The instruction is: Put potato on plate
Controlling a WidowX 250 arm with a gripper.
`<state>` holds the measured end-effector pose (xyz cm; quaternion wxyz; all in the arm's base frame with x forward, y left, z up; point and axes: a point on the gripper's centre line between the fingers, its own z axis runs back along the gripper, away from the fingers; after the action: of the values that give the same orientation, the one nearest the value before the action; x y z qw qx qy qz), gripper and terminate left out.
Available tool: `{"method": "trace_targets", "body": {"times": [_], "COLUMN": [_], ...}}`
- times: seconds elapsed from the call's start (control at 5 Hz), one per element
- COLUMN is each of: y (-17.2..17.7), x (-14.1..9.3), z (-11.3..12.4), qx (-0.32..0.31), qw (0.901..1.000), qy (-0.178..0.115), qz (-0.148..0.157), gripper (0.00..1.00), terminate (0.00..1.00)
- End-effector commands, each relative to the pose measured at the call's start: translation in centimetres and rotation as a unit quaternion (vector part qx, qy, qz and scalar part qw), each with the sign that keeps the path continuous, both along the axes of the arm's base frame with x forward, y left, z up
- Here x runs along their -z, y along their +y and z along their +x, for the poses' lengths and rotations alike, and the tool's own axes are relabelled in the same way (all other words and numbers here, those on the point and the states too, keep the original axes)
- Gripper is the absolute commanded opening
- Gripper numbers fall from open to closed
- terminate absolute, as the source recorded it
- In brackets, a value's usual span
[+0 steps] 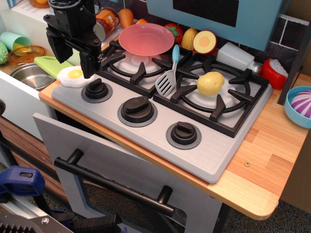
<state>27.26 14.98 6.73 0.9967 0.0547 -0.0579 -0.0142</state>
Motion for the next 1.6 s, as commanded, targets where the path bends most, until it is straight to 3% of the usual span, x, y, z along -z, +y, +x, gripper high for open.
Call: {"method": "trace_targets", "body": {"times": [0.0,0.4,0.6,0.8,1.2,1.4], "y": [0.0,-5.2,-10.2,-14.4,-18.3,-18.4], "x": [0.0,-5.1,-7.4,-7.1,-5.4,-4.2], "z": [0.0,2.2,3.0,4.9,9.1,8.9], "qx": [0.000,0.016,0.008,0.011,0.075,0.090], "qw": [1.0000,0.9990,0.9987,0.9996,0.9958,0.9945], "qy": [0.000,-0.014,-0.016,-0.012,-0.050,-0.053], "qz": [0.000,0.039,0.048,0.022,0.016,-0.005], "gripper": [1.00,1.00,1.00,1.00,1.00,1.00], "terminate": [0.00,0.00,0.00,0.00,0.00,0.00]}}
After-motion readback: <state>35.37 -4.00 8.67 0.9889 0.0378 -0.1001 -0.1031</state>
